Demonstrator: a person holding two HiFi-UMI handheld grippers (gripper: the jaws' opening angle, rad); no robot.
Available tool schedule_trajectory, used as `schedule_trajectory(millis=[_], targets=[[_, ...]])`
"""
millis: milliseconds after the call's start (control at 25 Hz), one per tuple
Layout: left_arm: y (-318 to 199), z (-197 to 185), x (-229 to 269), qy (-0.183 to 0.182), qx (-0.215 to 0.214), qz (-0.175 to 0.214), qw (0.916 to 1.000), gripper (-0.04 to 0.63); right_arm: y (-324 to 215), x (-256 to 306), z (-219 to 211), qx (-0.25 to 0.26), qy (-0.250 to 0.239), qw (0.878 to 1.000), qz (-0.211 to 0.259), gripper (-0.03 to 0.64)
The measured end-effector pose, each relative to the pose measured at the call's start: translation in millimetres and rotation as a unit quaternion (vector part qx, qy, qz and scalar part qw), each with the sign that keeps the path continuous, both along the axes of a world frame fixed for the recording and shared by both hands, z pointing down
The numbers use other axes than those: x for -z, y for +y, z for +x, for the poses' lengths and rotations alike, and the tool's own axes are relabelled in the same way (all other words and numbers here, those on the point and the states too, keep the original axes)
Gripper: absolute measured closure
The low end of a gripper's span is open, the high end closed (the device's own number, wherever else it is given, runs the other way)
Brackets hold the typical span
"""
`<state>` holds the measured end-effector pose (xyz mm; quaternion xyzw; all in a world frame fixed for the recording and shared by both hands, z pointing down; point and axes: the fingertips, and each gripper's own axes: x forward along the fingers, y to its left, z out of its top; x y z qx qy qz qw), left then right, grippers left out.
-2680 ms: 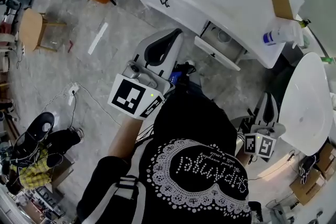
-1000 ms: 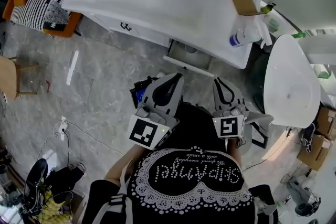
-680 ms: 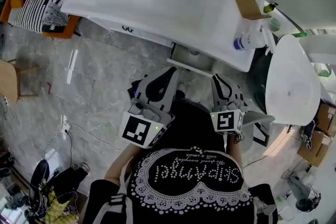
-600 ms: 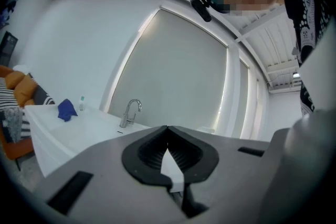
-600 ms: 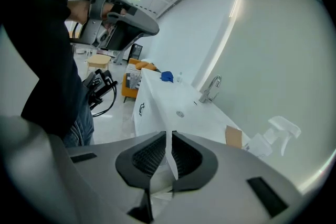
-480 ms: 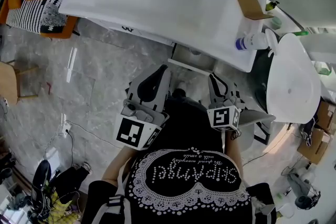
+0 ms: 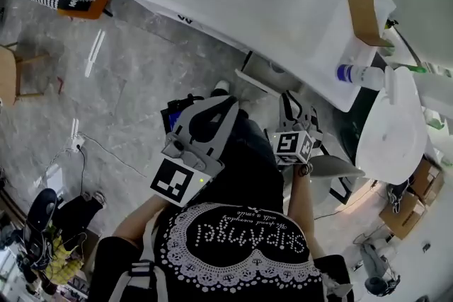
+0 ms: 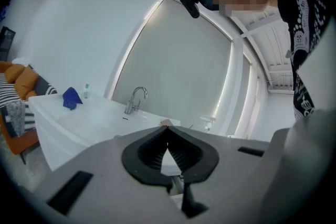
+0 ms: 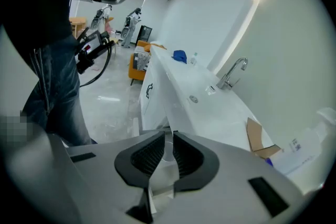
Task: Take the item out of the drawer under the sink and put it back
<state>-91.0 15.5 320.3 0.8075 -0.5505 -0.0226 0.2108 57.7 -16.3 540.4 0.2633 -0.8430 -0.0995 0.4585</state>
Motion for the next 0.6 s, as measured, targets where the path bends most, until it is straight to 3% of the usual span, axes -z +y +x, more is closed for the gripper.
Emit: schedule_trajectory(millis=[360, 600], targets=[[7, -38, -21, -0.003, 0.011, -0.038, 0.9992, 0.591, -20, -67, -17, 0.028, 0.068, 0.997, -0.015, 0.577], [10, -55, -29, -0.009, 0.033, -0.06, 0.9976, 0.591, -31, -119, -10, 0.019, 0.116, 0.992, -0.044, 0.577]])
